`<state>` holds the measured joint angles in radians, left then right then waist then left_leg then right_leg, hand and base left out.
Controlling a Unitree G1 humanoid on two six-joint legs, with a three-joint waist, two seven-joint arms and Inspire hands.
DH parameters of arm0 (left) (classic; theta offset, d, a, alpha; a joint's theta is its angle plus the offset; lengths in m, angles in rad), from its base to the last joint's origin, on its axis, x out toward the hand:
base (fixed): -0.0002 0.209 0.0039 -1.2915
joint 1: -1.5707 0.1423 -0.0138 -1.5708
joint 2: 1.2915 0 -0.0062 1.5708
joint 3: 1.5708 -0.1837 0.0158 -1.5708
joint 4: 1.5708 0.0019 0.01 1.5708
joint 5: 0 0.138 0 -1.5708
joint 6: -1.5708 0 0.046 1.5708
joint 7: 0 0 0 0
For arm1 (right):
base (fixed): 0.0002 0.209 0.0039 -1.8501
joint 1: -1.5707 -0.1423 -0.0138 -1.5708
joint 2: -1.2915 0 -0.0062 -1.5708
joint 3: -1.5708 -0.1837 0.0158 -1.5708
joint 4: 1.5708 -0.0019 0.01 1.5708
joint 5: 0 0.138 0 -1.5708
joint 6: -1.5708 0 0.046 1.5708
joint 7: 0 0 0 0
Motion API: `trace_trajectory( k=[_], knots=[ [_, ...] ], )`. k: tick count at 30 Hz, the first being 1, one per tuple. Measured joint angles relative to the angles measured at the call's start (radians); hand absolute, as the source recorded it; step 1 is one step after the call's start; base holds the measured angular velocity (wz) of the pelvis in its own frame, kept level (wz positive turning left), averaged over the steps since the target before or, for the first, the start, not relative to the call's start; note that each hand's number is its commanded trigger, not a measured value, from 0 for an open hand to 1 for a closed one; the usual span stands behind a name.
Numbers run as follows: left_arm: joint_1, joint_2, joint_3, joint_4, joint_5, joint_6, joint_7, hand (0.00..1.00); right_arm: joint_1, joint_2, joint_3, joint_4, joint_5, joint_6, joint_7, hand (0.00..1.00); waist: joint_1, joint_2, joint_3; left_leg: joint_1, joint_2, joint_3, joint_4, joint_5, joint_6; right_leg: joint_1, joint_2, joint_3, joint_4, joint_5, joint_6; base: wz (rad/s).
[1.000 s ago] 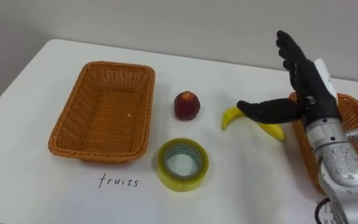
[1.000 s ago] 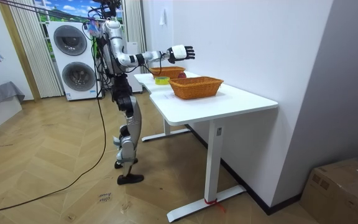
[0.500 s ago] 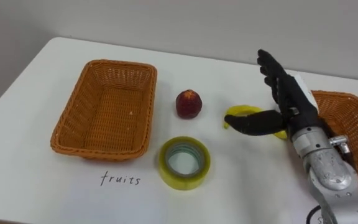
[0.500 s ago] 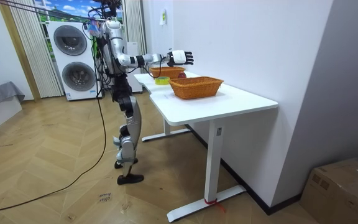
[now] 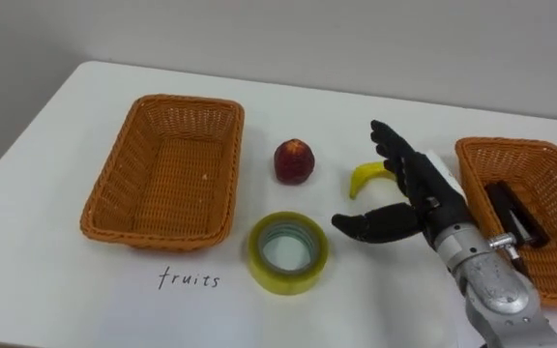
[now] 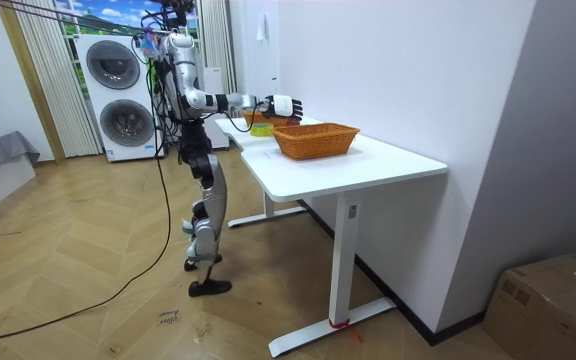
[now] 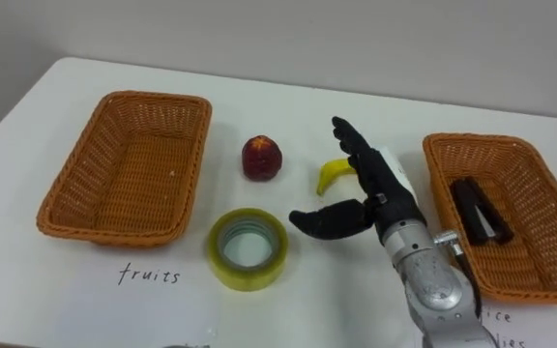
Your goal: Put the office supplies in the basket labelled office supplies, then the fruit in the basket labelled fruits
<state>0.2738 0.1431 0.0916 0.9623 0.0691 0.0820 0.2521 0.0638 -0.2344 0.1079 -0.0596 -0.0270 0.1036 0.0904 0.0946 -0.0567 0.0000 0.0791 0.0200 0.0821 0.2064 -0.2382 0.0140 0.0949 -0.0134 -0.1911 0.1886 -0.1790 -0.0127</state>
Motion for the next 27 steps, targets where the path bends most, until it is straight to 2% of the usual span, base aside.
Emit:
trace_trajectory(
  k=[9,17,27],
  knots=[
    [-0.004,0.003,-0.058,0.000,0.001,0.005,0.012,0.00,-0.001,0.000,0.070,0.000,-0.066,0.014,0.048,0.00,0.022,0.005,-0.0008,-0.019,0.000,0.014,0.000,0.000,0.000,-0.027,0.001,0.011,0.001,0.001,0.000,-0.05],
    [-0.007,0.003,-0.059,-0.019,0.001,0.006,0.020,0.00,-0.001,0.000,0.075,0.001,-0.066,0.022,0.057,0.00,0.021,0.013,0.0008,-0.021,-0.001,-0.001,0.000,0.000,0.000,-0.025,0.000,-0.003,-0.003,0.001,0.000,0.03],
    [-0.006,0.003,-0.060,-0.002,-0.031,0.003,0.023,0.00,-0.001,0.002,0.075,0.058,-0.037,0.021,0.036,0.00,0.021,0.005,0.0047,-0.020,-0.002,-0.005,0.000,0.000,0.001,-0.015,-0.001,-0.017,-0.003,0.001,0.000,0.02]
  ],
)
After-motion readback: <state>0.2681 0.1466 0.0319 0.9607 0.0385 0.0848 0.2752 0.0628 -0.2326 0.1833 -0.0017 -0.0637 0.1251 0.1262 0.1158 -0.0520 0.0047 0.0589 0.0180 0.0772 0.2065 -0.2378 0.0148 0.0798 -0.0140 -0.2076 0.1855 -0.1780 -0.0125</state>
